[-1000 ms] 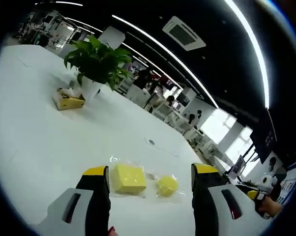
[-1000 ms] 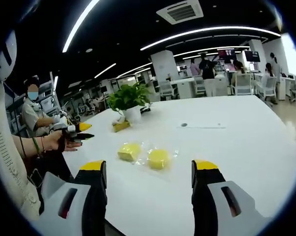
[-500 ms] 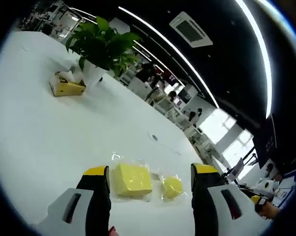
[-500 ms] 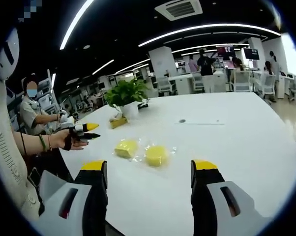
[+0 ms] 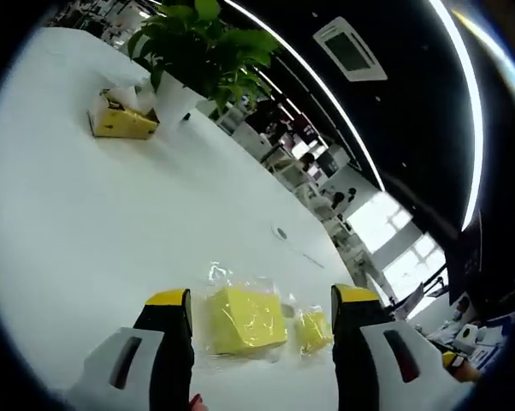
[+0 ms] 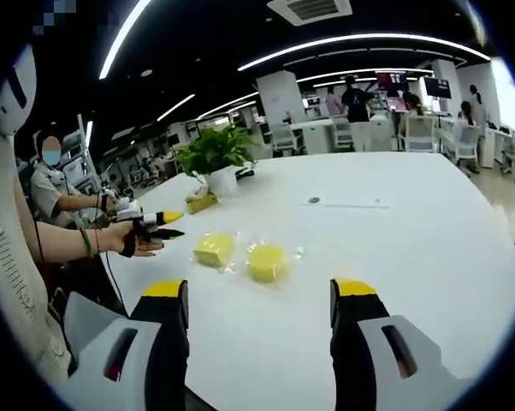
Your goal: Compare the silicone blocks by pressing each to a similar depth, holding the contact briefly, and releasing to observe deformation and rebound differences across the visible hardness samples.
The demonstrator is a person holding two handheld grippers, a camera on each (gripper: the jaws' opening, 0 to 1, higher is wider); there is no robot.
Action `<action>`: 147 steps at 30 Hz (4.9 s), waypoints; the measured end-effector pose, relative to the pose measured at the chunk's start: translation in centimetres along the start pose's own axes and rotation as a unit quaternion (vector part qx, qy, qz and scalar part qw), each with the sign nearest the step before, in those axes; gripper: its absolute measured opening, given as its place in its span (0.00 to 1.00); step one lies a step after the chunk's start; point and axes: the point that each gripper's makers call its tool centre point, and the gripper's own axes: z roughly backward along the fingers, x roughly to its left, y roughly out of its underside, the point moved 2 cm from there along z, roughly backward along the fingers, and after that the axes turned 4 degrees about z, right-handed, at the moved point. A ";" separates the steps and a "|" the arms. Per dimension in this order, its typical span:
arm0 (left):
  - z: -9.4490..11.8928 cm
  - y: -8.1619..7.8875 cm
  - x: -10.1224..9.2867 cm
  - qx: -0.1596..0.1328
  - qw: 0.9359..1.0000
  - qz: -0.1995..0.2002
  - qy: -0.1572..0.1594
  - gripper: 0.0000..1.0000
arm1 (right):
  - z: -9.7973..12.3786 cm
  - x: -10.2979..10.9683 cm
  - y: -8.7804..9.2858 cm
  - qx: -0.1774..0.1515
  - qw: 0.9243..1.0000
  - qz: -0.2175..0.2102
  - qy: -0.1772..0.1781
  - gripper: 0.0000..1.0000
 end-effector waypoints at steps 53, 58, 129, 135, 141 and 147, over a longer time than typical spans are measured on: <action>-8.0 2.0 3.6 0.040 0.991 0.115 0.057 0.10 | -2.9 -0.9 1.7 0.063 0.998 0.003 0.005 0.57; -8.1 1.9 3.2 0.045 0.992 0.095 0.065 0.00 | -2.8 -1.1 1.7 0.064 0.998 0.004 0.006 0.56; 1.9 4.1 -15.8 0.102 0.973 -0.190 0.086 0.00 | 1.9 3.2 -3.1 -0.059 0.994 0.070 -0.063 0.57; 3.0 4.1 -17.5 0.107 0.966 -0.217 0.092 0.00 | 2.1 3.8 -3.4 -0.064 0.992 0.080 -0.079 0.59; 3.9 4.3 -20.0 0.120 0.954 -0.252 0.112 0.00 | 2.3 4.2 -4.4 -0.066 0.988 0.098 -0.096 0.64; 4.6 5.0 -23.0 0.130 0.939 -0.287 0.137 0.00 | 2.2 4.5 -5.3 -0.066 0.985 0.114 -0.111 0.66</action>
